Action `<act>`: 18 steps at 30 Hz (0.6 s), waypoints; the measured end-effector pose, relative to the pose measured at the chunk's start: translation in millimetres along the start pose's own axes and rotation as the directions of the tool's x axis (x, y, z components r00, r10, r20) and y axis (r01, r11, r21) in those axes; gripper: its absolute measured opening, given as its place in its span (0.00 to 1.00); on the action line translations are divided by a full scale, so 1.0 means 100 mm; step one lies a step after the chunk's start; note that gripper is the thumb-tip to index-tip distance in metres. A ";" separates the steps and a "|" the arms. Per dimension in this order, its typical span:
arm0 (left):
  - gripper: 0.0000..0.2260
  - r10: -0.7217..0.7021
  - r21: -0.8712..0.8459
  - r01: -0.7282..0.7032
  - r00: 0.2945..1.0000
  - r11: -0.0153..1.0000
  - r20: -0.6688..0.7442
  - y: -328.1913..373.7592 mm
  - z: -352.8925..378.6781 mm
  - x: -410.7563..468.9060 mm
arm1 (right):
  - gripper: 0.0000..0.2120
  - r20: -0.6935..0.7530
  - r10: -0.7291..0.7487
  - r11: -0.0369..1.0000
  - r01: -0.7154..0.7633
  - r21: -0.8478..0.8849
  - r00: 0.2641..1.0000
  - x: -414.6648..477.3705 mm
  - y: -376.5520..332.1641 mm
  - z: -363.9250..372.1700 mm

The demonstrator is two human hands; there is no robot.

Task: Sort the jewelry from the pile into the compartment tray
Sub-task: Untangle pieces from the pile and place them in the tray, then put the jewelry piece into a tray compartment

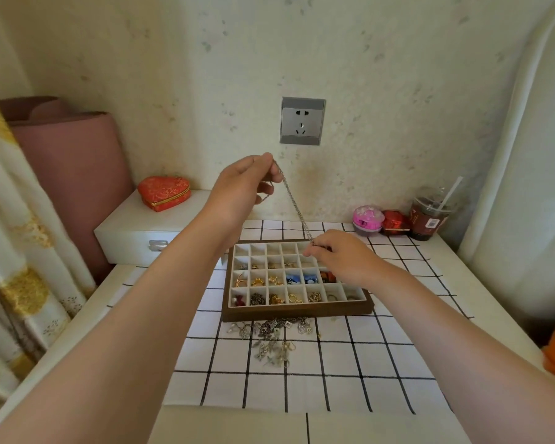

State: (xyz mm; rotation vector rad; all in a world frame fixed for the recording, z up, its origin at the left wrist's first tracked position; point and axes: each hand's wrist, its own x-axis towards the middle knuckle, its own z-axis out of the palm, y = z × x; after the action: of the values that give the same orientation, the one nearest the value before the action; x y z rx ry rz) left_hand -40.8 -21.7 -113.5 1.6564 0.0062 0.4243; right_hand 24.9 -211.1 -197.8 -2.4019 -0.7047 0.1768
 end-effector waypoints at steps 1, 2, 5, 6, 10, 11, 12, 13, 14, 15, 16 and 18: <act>0.13 0.003 0.011 -0.003 1.000 1.000 0.010 0.01 0.03 0.05 | 0.13 0.005 -0.013 1.000 0.013 -0.004 1.000 0.04 -0.01 0.01; 0.13 0.009 0.031 -0.010 1.000 0.999 0.018 0.03 0.06 0.10 | 0.15 0.004 -0.032 0.999 0.032 -0.010 0.999 0.08 -0.01 0.02; 0.12 0.046 0.120 -0.049 0.999 0.992 0.027 0.05 0.14 0.25 | 0.13 -0.040 -0.035 0.999 0.035 -0.012 0.999 0.26 0.00 0.07; 0.12 0.058 0.131 -0.062 0.998 0.989 0.033 0.06 0.16 0.29 | 0.11 -0.043 -0.020 1.000 0.020 0.001 0.999 0.31 -0.01 0.08; 0.13 0.092 0.153 -0.102 0.993 0.983 0.070 0.00 0.16 0.45 | 0.11 -0.050 0.031 0.995 -0.036 -0.096 0.998 0.47 0.05 0.09; 0.13 0.094 0.154 -0.105 0.993 0.982 0.078 -0.02 0.16 0.47 | 0.12 -0.060 0.041 0.990 -0.048 -0.134 0.997 0.49 0.06 0.07; 0.13 0.093 0.153 -0.105 0.992 0.983 0.087 -0.05 0.16 0.50 | 0.13 -0.064 0.047 0.988 -0.056 -0.146 0.997 0.51 0.08 0.06; 0.13 0.091 0.156 -0.105 0.991 0.982 0.094 -0.07 0.17 0.51 | 0.13 -0.057 0.059 0.986 -0.068 -0.151 0.997 0.51 0.09 0.06; 0.13 0.090 0.167 -0.106 0.991 0.980 0.099 -0.08 0.18 0.53 | 0.13 -0.045 0.076 0.984 -0.082 -0.157 0.996 0.52 0.11 0.06; 0.13 0.090 0.185 -0.108 0.990 0.977 0.106 -0.10 0.20 0.54 | 0.13 -0.026 0.092 0.980 -0.095 -0.177 0.995 0.52 0.13 0.06; 0.13 0.086 0.210 -0.111 0.989 0.971 0.122 -0.11 0.22 0.54 | 0.13 -0.007 0.099 0.973 -0.099 -0.210 0.995 0.51 0.14 0.07; 0.14 0.059 0.276 -0.112 0.979 0.955 0.195 -0.17 0.26 0.54 | 0.12 0.033 0.112 0.959 -0.099 -0.265 0.993 0.49 0.19 0.09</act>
State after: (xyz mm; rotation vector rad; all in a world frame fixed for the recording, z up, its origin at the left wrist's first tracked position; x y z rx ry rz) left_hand 20.7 -30.6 -116.5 1.9827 -0.1503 0.3446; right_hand 72.5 -192.9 -213.6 -2.7000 -0.6567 0.1955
